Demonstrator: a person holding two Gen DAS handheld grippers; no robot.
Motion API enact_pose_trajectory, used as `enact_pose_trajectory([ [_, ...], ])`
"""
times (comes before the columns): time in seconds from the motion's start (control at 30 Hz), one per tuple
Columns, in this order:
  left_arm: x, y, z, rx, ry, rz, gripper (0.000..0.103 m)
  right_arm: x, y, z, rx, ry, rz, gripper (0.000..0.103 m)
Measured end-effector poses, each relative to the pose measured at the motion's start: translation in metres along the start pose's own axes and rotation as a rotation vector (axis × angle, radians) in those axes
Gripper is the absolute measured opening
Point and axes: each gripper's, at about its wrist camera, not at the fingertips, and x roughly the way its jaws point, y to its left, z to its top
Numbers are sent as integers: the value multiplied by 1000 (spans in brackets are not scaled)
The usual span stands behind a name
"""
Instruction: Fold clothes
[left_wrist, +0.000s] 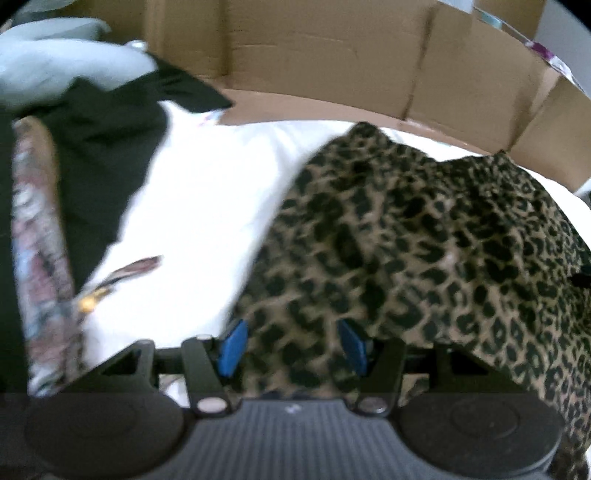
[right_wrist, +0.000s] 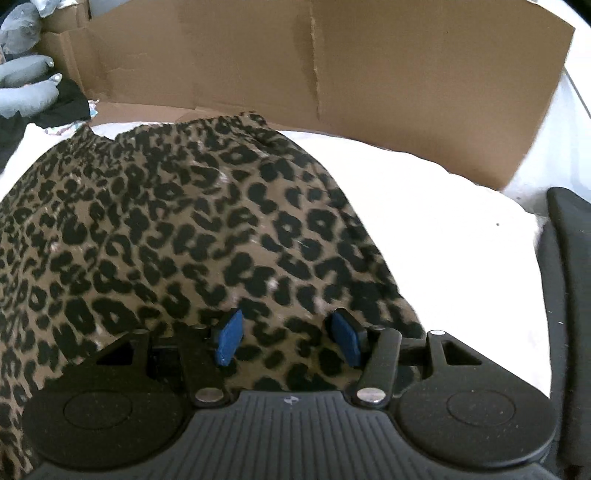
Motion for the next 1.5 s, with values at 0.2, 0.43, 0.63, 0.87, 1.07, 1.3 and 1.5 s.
enact_pose_trajectory([
  [0.2,-33,43,-18,-23,6,58,59,-18,-15,-8,65,7,21,60],
  [0.43,-58,59,-38,-40,34,59,53,-52,-12,-11,80,-51,54,60],
  [0.63,-63,64,-52,-61,55,74,52,-63,-12,-21,90,-45,70,60],
  [0.87,-59,67,-65,-83,93,60,49,-61,-8,-51,78,19,77,60],
  [1.07,-55,71,-73,-104,116,47,35,-50,-14,-76,63,92,10,60],
  [1.3,-51,71,-83,-113,141,11,31,-54,-20,-84,46,97,-31,60],
  [1.5,-39,73,-95,-108,151,4,34,-57,-29,-89,8,85,-49,60],
])
